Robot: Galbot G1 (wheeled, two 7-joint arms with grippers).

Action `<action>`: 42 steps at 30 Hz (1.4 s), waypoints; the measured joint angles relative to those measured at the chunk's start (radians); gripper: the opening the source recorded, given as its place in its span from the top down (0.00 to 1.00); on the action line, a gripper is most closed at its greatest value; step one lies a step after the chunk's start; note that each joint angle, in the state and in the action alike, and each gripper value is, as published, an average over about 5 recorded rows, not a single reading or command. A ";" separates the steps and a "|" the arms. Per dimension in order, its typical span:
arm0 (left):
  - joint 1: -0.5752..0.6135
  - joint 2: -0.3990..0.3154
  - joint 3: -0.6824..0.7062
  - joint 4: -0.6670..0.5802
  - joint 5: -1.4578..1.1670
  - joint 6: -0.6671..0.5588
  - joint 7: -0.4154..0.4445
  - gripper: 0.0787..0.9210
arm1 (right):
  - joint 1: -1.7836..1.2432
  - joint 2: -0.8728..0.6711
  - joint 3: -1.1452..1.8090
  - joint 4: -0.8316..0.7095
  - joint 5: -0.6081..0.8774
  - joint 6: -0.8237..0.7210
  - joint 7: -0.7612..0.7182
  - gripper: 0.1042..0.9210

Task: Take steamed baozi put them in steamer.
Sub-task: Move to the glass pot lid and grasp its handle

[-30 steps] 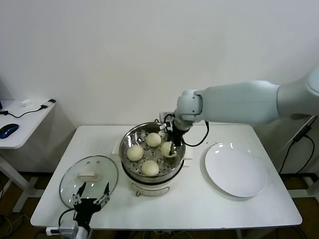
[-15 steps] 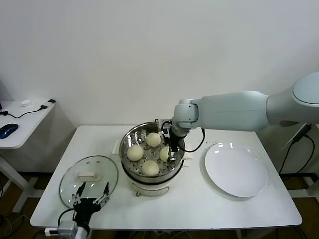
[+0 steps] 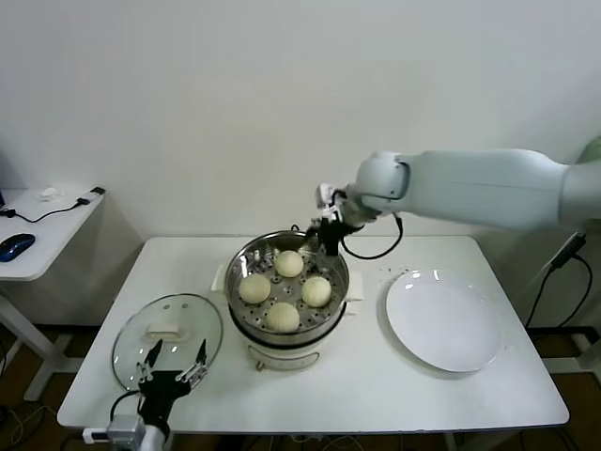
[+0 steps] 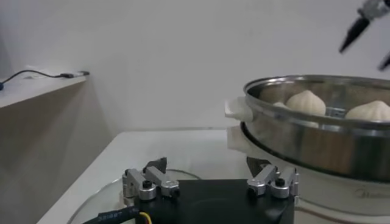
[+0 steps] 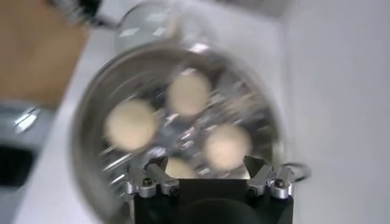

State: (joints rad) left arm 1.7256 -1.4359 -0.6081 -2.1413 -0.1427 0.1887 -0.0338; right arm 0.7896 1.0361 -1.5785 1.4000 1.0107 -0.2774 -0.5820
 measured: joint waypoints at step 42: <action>-0.103 0.061 -0.054 0.151 0.339 -0.288 -0.144 0.12 | -2.049 0.002 2.083 0.138 -0.569 0.457 0.446 0.12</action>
State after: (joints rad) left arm 1.6230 -1.3751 -0.6620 -1.9906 0.1963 -0.0991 -0.1783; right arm -1.2596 1.0385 0.5042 1.5375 0.4417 0.1799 -0.1361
